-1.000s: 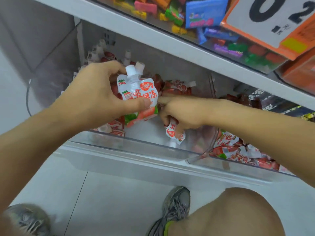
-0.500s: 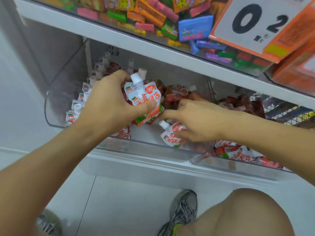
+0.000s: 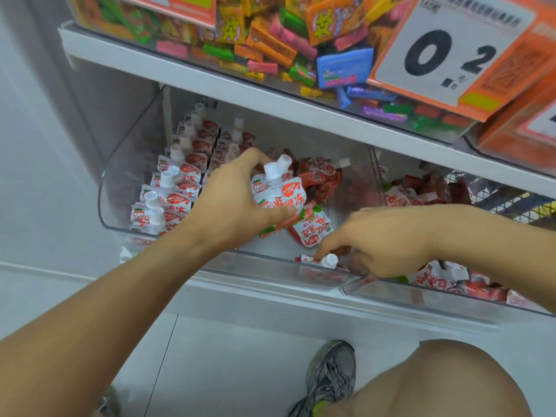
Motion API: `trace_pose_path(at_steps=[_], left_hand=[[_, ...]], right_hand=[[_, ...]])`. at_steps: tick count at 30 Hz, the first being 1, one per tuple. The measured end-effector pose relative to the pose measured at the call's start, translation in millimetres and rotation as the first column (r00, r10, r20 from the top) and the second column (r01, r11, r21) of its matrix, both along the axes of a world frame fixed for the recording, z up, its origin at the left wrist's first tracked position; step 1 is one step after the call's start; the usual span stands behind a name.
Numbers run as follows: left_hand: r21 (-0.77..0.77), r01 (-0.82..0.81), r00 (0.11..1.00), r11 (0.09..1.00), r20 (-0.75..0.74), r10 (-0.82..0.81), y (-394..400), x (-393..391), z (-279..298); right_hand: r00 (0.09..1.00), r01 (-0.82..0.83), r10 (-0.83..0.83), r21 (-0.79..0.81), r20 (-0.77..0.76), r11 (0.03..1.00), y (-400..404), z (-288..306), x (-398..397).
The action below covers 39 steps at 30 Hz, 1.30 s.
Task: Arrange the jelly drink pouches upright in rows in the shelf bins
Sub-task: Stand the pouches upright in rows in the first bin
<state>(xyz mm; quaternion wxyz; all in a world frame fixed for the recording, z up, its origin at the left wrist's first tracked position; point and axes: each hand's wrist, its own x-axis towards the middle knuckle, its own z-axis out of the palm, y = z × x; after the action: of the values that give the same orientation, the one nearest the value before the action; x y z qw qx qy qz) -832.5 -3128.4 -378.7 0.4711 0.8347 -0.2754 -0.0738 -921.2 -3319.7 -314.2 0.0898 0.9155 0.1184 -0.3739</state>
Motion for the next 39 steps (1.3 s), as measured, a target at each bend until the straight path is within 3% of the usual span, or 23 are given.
trace_pose_path(at_steps=[2, 4, 6, 9, 13, 18, 22, 24, 30, 35, 37, 39], left_hand=[[-0.001, 0.029, 1.000, 1.000, -0.006, -0.029, -2, 0, -1], [0.004, 0.067, 0.998, 0.998, -0.016, -0.067, -4, -2, -3], [0.003, 0.124, 0.992, 0.992, -0.024, -0.124, -10, -5, -1], [0.001, 0.189, 0.982, 0.982, -0.024, -0.189, -21, -9, -2], [0.009, 0.195, 0.981, 0.981, -0.003, -0.195, -43, -9, -10], [0.172, 0.441, 0.898, 0.881, -0.106, -0.428, -56, -4, -22], [0.210, 0.619, 0.780, 0.757, -0.279, -0.560, -52, 14, -12], [0.227, 0.639, 0.762, 0.735, -0.317, -0.565, -50, 22, -8], [0.373, 0.553, 0.831, 0.745, -0.177, -0.528, -48, 22, -1], [0.549, 0.389, 0.828, 0.739, 0.143, -0.543, -33, 6, -2], [0.534, 0.374, 0.846, 0.758, 0.138, -0.515, -24, 3, -8], [0.509, 0.371, 0.879, 0.777, 0.077, -0.470, -16, 7, -7]], right_hand=[[0.997, 0.016, -0.018, 0.023, 0.070, 1.000, -1, 8, 1], [0.956, 0.020, -0.045, 0.089, 0.290, 0.996, -6, 9, -3], [0.845, 0.016, -0.121, 0.202, 0.520, 0.979, -17, 5, -15], [0.628, 0.001, -0.294, 0.378, 0.720, 0.926, -31, -13, -37], [0.338, -0.010, -0.498, 0.532, 0.799, 0.847, -40, -53, -50], [0.186, -0.093, -0.627, 0.649, 0.756, 0.755, -31, -73, -53], [0.211, -0.200, -0.601, 0.636, 0.771, 0.745, -28, -69, -53], [0.223, -0.219, -0.587, 0.627, 0.778, 0.748, -31, -67, -53], [0.299, -0.241, -0.555, 0.625, 0.776, 0.743, -30, -72, -49], [0.315, -0.213, -0.557, 0.629, 0.768, 0.747, -23, -68, -47], [0.298, -0.155, -0.514, 0.572, 0.804, 0.806, -16, -71, -46], [0.340, -0.127, -0.459, 0.523, 0.821, 0.843, -8, -72, -44]])
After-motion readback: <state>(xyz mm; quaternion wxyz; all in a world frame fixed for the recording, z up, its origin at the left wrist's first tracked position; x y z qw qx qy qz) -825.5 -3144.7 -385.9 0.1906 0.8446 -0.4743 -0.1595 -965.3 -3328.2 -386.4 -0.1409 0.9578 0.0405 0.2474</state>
